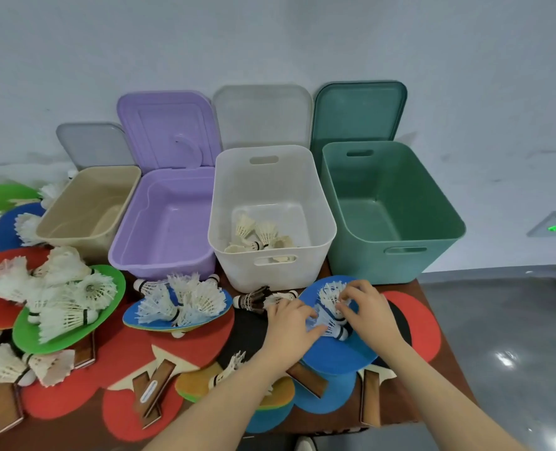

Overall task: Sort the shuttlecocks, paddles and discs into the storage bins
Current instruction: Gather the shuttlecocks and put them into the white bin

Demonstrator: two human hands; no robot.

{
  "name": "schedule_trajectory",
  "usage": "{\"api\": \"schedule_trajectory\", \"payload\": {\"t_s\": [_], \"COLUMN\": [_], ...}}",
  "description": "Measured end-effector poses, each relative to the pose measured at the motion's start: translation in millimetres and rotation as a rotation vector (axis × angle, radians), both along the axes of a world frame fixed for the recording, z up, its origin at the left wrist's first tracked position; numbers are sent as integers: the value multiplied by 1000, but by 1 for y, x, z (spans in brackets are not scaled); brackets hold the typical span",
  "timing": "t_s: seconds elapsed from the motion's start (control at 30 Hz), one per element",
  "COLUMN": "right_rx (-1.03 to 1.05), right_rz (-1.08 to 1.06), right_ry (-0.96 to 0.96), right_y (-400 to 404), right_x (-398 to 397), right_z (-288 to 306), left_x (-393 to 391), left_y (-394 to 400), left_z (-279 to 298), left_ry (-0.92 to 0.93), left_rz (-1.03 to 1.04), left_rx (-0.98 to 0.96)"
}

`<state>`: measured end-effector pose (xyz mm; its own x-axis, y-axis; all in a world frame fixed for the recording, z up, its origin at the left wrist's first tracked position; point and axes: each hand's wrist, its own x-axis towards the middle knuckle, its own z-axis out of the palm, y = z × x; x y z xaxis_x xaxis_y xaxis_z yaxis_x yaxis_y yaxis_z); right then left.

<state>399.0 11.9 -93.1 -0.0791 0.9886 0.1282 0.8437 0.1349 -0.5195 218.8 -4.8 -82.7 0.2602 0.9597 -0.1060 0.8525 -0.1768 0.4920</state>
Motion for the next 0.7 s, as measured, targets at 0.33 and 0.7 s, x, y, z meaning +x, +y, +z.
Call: {"api": "schedule_trajectory", "payload": {"t_s": [0.33, 0.7], "right_rx": [75, 353], "right_rz": [-48, -1], "right_ry": [44, 276], "right_y": [-10, -21], "right_x": [2, -21], "right_z": [8, 72], "left_x": [9, -54], "left_y": [-1, -1], "left_z": [-4, 71], "left_ry": [-278, -351], "left_rz": [164, 94], "left_rx": [-89, 263]}}
